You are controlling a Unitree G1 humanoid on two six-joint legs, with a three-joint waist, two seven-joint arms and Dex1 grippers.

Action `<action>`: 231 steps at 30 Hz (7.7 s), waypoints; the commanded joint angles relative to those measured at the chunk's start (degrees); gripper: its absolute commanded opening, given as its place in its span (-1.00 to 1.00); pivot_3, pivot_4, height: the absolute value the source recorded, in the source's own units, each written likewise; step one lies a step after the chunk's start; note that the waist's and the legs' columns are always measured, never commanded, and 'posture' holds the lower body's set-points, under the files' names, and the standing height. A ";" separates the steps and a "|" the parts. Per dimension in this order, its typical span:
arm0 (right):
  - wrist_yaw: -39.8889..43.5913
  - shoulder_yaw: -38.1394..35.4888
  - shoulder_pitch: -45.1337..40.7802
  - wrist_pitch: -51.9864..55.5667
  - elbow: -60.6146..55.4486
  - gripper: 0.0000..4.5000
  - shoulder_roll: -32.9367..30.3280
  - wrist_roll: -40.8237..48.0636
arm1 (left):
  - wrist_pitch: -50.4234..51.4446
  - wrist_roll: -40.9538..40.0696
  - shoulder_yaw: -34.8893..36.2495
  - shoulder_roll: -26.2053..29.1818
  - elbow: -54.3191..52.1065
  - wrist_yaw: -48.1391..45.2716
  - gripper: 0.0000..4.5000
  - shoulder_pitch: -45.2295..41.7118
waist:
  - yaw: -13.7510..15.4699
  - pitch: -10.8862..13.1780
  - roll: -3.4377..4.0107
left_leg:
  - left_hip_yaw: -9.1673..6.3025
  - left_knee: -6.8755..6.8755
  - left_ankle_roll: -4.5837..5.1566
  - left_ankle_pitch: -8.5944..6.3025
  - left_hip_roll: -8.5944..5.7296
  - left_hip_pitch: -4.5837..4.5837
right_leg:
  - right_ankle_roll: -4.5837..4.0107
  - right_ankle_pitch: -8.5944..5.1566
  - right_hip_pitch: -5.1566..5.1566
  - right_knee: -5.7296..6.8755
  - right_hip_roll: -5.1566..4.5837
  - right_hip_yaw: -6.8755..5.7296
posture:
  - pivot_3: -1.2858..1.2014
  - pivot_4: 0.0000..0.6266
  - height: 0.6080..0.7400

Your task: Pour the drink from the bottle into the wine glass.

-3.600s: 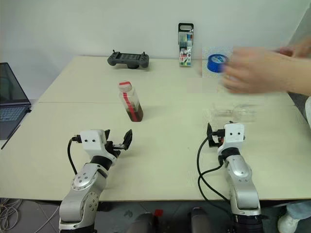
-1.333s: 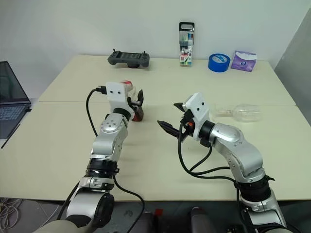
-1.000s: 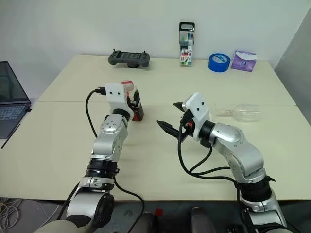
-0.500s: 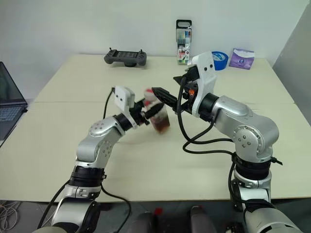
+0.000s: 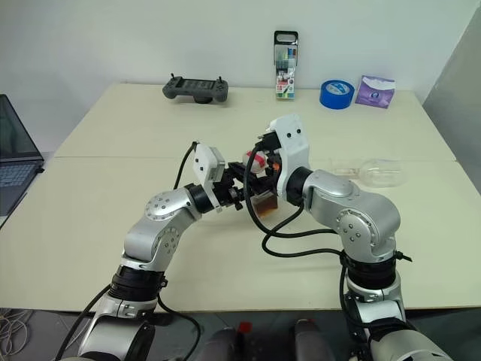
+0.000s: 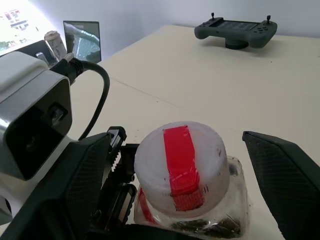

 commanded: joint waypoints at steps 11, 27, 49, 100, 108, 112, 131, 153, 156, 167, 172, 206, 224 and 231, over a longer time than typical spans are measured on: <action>0.11 -0.08 -1.06 -2.86 -1.52 -0.10 -1.24 -2.17 | -1.13 0.64 0.94 0.16 -1.65 0.99 -0.05 -0.25 | 0.00 0.00 0.00 | 0.01 0.01 0.00 0.00 -0.02 0.00 | 0.00 0.00 0.00 -0.01 0.00 -0.01 | 0.03 -0.52 1.00; 49.64 4.63 1.63 -20.81 5.05 -0.14 -25.69 7.66 | 5.14 -3.16 0.27 2.31 -5.98 -1.74 -0.07 1.17 | 0.21 0.01 -0.01 | 0.01 0.03 0.03 -0.02 -0.12 -0.05 | 0.02 -0.01 0.12 -0.22 0.15 -0.15 | 0.03 -0.52 1.00; 47.88 0.78 -2.68 -23.72 7.63 1.00 -26.22 3.06 | 7.35 -4.67 -0.65 3.54 -6.50 -1.95 -0.07 2.48 | 0.18 0.02 -0.01 | 0.06 0.06 0.02 -0.01 0.02 0.08 | 0.01 0.00 0.08 -0.01 0.07 -0.02 | 0.03 -0.52 1.00; 55.45 5.71 -5.29 -30.64 18.36 -0.20 -27.26 -3.30 | 5.86 -2.85 0.66 3.05 -7.78 -0.63 -0.11 3.67 | -0.17 0.02 0.01 | 0.15 0.02 0.02 0.01 0.00 0.14 | 0.01 0.00 0.11 -0.03 0.24 0.00 | 0.03 -0.52 1.00; 53.24 3.82 -6.24 -28.49 16.99 0.24 -27.33 -1.88 | 5.15 -2.45 0.54 3.66 -6.57 -0.58 -0.12 3.21 | 0.18 0.02 0.01 | 0.02 0.05 0.00 0.01 0.04 0.08 | 0.00 0.00 0.08 0.01 0.07 -0.02 | 0.03 -0.52 1.00; 48.13 1.74 -7.07 -26.77 12.76 0.84 -27.24 -2.14 | 4.63 -2.51 -0.15 3.45 -5.59 -0.99 -0.13 2.84 | 0.19 0.02 0.01 | 0.01 0.05 0.00 0.01 0.04 0.07 | 0.01 0.00 0.07 0.00 0.07 -0.03 | 0.03 -0.52 1.00; -4.44 -0.19 -4.73 16.34 -15.67 0.84 0.46 -10.79 | -3.08 0.68 -0.14 1.24 2.97 -1.53 -0.13 -1.89 | 0.17 0.00 0.04 | -0.08 0.07 -0.07 0.06 0.00 -0.09 | 0.00 0.01 -0.05 0.03 -0.03 0.04 | 0.03 -0.52 1.00; -13.32 7.60 1.64 10.49 -12.22 0.84 11.12 -21.74 | -2.73 0.22 -0.45 0.60 2.50 -3.49 -0.13 -1.35 | -0.06 0.00 0.04 | -0.04 0.05 -0.05 0.05 -0.04 -0.06 | 0.00 0.00 -0.05 0.04 -0.02 -0.03 | 0.03 -0.52 1.00; -13.08 7.59 1.76 9.99 -11.83 0.84 11.21 -22.36 | -2.58 0.20 -0.43 0.59 2.23 -3.40 -0.13 -1.13 | -0.06 0.00 0.04 | -0.04 0.05 -0.05 0.05 -0.04 -0.05 | 0.00 0.00 -0.05 0.03 -0.02 -0.04 | 0.03 -0.52 1.00; -12.02 9.72 1.31 8.56 -11.65 -0.17 8.80 -24.03 | -2.14 0.30 -0.36 0.99 1.83 -3.44 -0.13 -0.77 | -0.08 0.00 0.04 | -0.04 0.05 -0.05 0.05 -0.04 -0.05 | 0.00 0.00 -0.05 0.03 -0.02 -0.03 | 0.03 -0.52 1.00; -4.78 9.41 1.73 2.97 -9.36 -0.17 2.05 -21.49 | -1.73 0.41 -0.51 0.92 1.78 -3.07 -0.13 -1.08 | -0.10 0.00 0.04 | -0.05 0.05 -0.05 0.04 -0.04 -0.05 | 0.00 0.00 -0.03 0.02 -0.02 -0.05 | 0.03 -0.52 1.00; 37.84 -2.13 -3.90 -19.04 3.67 1.00 -17.38 2.39 | 1.01 -0.49 -1.19 1.78 -2.13 -2.88 -0.16 0.83 | 0.09 0.03 0.05 | -0.02 0.05 -0.01 0.03 0.03 0.05 | 0.01 0.00 0.06 0.02 0.04 -0.02 | 0.03 -0.52 1.00; 15.03 5.79 5.75 -16.35 -2.79 1.00 -12.35 -8.54 | 0.38 -0.22 -1.64 1.07 -1.17 -2.91 -0.16 0.20 | 0.13 0.03 0.06 | -0.02 0.07 -0.03 0.04 -0.02 0.03 | 0.01 0.00 0.05 0.03 0.00 -0.02 | 0.03 -0.52 1.00; 14.50 6.35 3.30 -18.90 1.19 1.00 -10.21 -10.79 | 0.43 -0.20 -1.57 1.11 -1.19 -2.97 -0.16 0.02 | 0.08 0.03 0.06 | -0.01 0.06 -0.03 0.04 -0.01 0.03 | 0.01 0.00 0.05 0.02 0.02 -0.02 | 0.03 -0.52 1.00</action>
